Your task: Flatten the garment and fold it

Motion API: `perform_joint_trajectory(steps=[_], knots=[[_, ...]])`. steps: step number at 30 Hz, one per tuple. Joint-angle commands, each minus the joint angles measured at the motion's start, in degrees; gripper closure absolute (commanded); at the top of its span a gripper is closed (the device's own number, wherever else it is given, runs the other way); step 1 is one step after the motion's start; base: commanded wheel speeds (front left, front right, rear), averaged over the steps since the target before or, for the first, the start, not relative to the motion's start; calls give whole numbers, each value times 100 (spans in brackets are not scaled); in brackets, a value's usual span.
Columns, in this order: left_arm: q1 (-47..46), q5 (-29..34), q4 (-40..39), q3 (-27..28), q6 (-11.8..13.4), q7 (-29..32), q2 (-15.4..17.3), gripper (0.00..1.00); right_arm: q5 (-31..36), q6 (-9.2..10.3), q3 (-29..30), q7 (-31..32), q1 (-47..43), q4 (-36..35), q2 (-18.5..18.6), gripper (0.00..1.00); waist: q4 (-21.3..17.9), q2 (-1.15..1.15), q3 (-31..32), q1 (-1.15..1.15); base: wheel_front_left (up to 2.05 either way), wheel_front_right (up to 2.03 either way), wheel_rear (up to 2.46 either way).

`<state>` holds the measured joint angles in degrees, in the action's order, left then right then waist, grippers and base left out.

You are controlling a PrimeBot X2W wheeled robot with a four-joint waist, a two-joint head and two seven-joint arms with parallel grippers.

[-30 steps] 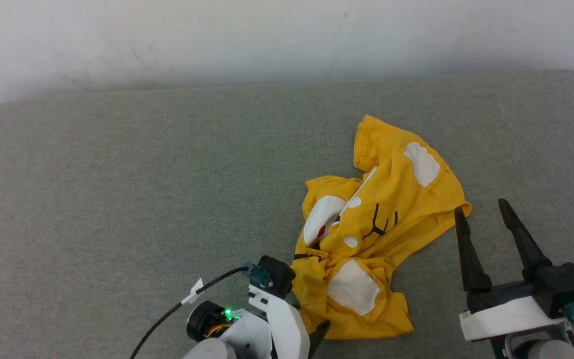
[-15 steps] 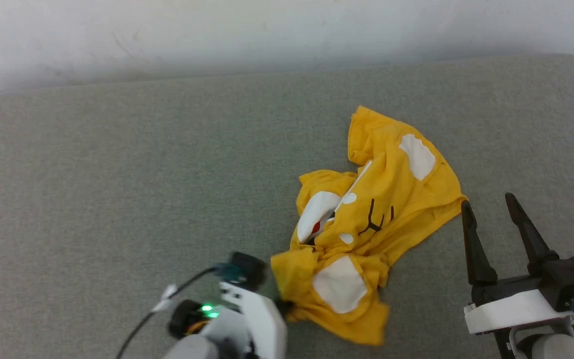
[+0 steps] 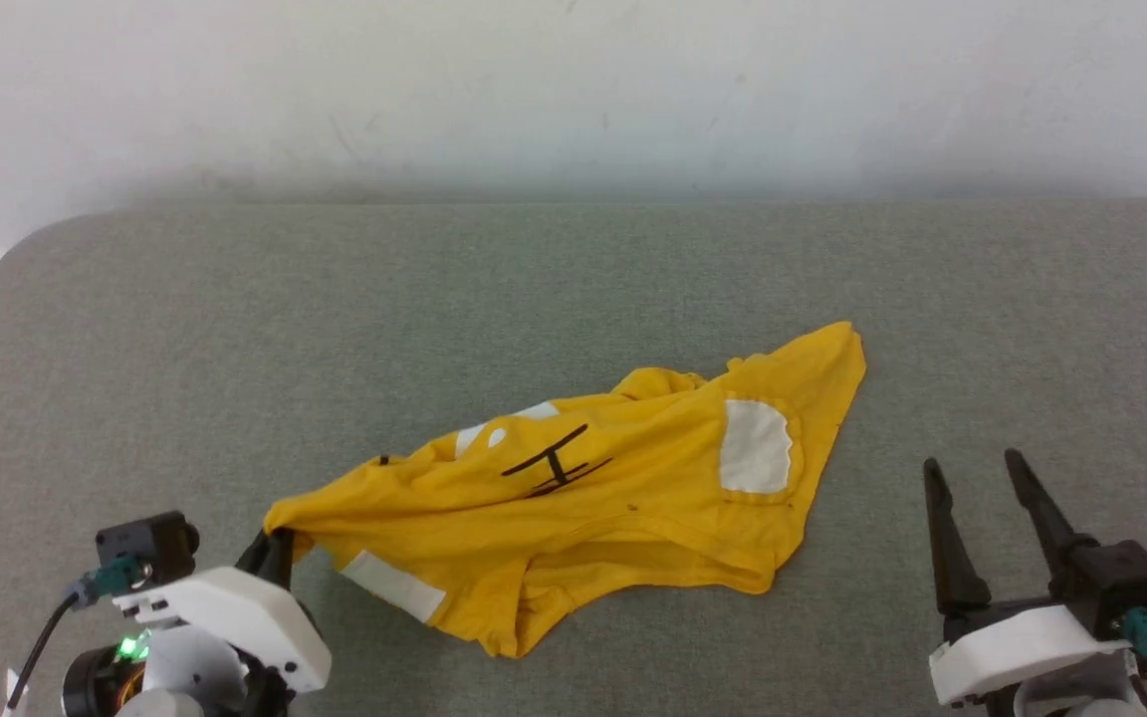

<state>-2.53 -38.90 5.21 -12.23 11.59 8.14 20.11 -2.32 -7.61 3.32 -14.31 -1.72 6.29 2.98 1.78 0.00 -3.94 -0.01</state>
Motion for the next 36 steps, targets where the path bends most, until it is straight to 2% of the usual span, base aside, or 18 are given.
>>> perform_joint_trajectory(steps=[1, 2, 3, 6, 10, 12, 14, 20, 23, 29, 30, 31, 36], knots=[[42, 80, 127, 12, -51, -144, 49, 100, -50, 12, -34, 54, -16, 89, -11, 0, 74, 0, -19, 1, 0, 0, 0], [14, 128, 184, 24, -42, -277, 29, 72, -52, 12, -44, 95, -15, 139, -11, 0, 108, 0, -34, 1, 0, 0, 0], [-22, 170, 235, 36, -28, -429, -14, 0, -89, 12, -34, 151, -15, 189, -11, 0, 150, 0, -34, 1, 0, 0, 0], [-111, 303, 325, 35, -97, -993, -145, 0, -223, 12, -36, 471, 20, 339, -11, 0, 270, 0, 7, 1, 0, 0, 0], [-144, 614, 337, 77, -159, -1958, -235, 0, -203, 12, -288, 1279, 203, 430, -5, 0, 409, 0, 124, 1, 0, 0, 0], [-133, 924, 251, 43, -201, -2213, -227, 0, -223, 12, -441, 1780, 350, 485, 72, 0, 478, 0, 171, 1, 0, 0, 0], [-72, 1289, 103, -42, -255, -2292, -238, 0, -292, 12, -567, 2331, 512, 602, 193, 0, 557, 0, 197, 1, 0, 0, 0], [232, 2157, -629, 130, -343, -2311, -661, 0, -420, 12, -802, 3880, 955, 1114, 457, 0, 846, 0, 170, 1, 0, 0, 0], [369, 2332, -636, 189, -445, -2312, -889, 0, -474, 12, -806, 4193, 1134, 1373, 501, 0, 997, 0, 113, 1, 0, 0, 0], [422, 2560, -465, 322, -722, -2312, -1127, 0, -368, 12, -960, 4587, 1188, 1917, 568, 0, 1172, 0, 60, 1, 0, 0, 0], [430, 2579, -429, 354, -753, -2312, -1156, 0, -378, 12, -1001, 4600, 1173, 1975, 577, 71, 1178, 0, 66, 1, 0, 0, 0], [437, 2605, -397, 389, -782, -2313, -1178, 0, -399, 12, -1063, 4606, 1152, 2016, 599, 100, 1173, 0, 80, 1, 0, 0, 0], [532, 2684, -209, 551, -889, -2313, -1255, 0, -542, 12, -1044, 4616, 959, 1935, 833, 100, 1028, 0, 264, 1, 0, 0, 0]])
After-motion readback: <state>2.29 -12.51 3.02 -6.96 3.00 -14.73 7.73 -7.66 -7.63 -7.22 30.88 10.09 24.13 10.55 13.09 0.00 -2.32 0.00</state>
